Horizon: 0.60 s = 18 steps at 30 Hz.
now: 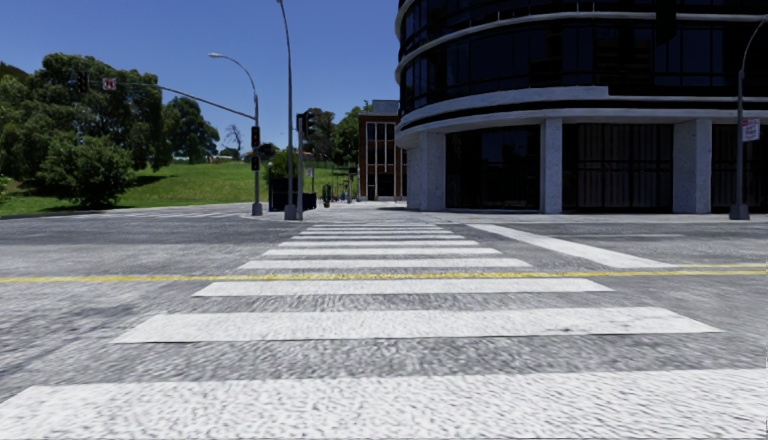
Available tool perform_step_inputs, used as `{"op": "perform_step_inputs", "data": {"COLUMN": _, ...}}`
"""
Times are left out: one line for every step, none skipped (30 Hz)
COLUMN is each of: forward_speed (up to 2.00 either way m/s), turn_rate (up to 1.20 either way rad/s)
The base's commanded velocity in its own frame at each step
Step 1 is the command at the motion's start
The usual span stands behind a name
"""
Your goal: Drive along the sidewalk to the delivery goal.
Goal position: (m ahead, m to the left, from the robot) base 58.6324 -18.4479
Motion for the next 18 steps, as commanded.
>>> {"op": "perform_step_inputs", "data": {"forward_speed": 1.65, "turn_rate": 0.0}}
{"op": "perform_step_inputs", "data": {"forward_speed": 1.65, "turn_rate": 0.0}}
{"op": "perform_step_inputs", "data": {"forward_speed": 1.65, "turn_rate": 0.0}}
{"op": "perform_step_inputs", "data": {"forward_speed": 1.65, "turn_rate": 0.0}}
{"op": "perform_step_inputs", "data": {"forward_speed": 1.65, "turn_rate": 0.0}}
{"op": "perform_step_inputs", "data": {"forward_speed": 1.65, "turn_rate": 0.0}}
{"op": "perform_step_inputs", "data": {"forward_speed": 1.65, "turn_rate": 0.0}}
{"op": "perform_step_inputs", "data": {"forward_speed": 1.65, "turn_rate": 0.0}}
{"op": "perform_step_inputs", "data": {"forward_speed": 1.65, "turn_rate": 0.0}}
{"op": "perform_step_inputs", "data": {"forward_speed": 1.65, "turn_rate": 0.0}}
{"op": "perform_step_inputs", "data": {"forward_speed": 1.65, "turn_rate": 0.0}}
{"op": "perform_step_inputs", "data": {"forward_speed": 1.65, "turn_rate": 0.0}}
{"op": "perform_step_inputs", "data": {"forward_speed": 1.65, "turn_rate": 0.0}}
{"op": "perform_step_inputs", "data": {"forward_speed": 1.65, "turn_rate": 0.0}}
{"op": "perform_step_inputs", "data": {"forward_speed": 1.65, "turn_rate": 0.0}}
{"op": "perform_step_inputs", "data": {"forward_speed": 1.65, "turn_rate": 0.0}}
{"op": "perform_step_inputs", "data": {"forward_speed": 1.65, "turn_rate": 0.0}}
{"op": "perform_step_inputs", "data": {"forward_speed": 1.65, "turn_rate": 0.0}}
